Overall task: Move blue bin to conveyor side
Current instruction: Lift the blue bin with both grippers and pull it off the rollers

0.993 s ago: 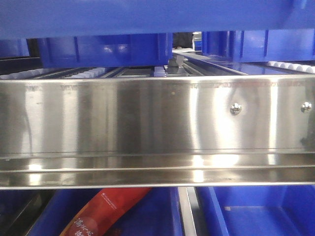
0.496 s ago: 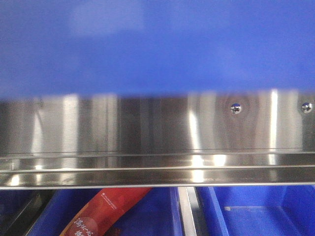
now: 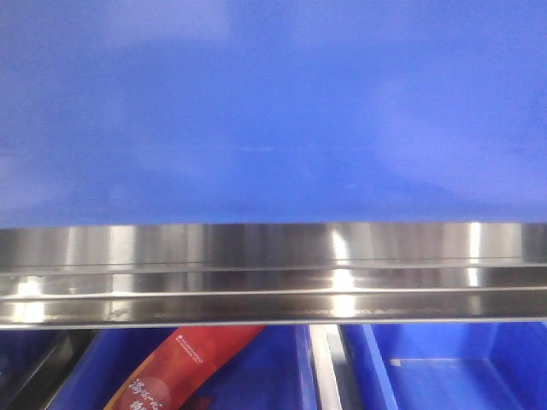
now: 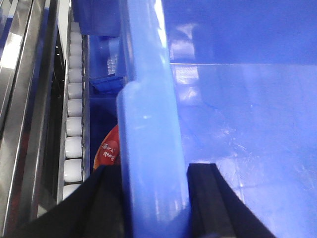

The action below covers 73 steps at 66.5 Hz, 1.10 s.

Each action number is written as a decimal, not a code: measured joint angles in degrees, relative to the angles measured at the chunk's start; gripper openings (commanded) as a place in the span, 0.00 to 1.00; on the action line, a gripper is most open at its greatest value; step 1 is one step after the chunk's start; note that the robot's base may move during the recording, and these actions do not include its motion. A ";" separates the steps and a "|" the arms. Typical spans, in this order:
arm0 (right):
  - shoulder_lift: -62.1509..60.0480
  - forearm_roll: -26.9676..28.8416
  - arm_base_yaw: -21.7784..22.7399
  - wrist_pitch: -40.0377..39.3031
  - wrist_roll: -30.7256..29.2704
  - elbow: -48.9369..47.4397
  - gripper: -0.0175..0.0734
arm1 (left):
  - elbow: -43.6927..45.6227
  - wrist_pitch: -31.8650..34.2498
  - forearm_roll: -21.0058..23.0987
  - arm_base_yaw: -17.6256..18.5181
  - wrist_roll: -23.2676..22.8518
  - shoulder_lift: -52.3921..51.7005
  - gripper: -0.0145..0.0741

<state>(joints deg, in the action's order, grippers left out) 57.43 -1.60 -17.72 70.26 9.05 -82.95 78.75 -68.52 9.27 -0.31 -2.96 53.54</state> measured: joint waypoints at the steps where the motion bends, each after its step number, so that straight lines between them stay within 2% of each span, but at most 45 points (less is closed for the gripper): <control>1: 0.00 0.00 0.00 0.00 0.00 0.00 0.10 | 0.00 0.00 0.00 0.00 0.00 0.00 0.14; 73: 0.00 0.00 0.00 -1.16 0.00 0.00 0.10 | 0.00 0.00 -0.24 0.00 0.00 0.00 0.14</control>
<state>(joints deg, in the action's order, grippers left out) 57.43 -1.60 -17.72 69.10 9.05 -82.95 78.75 -68.52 9.03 -0.31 -2.96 53.54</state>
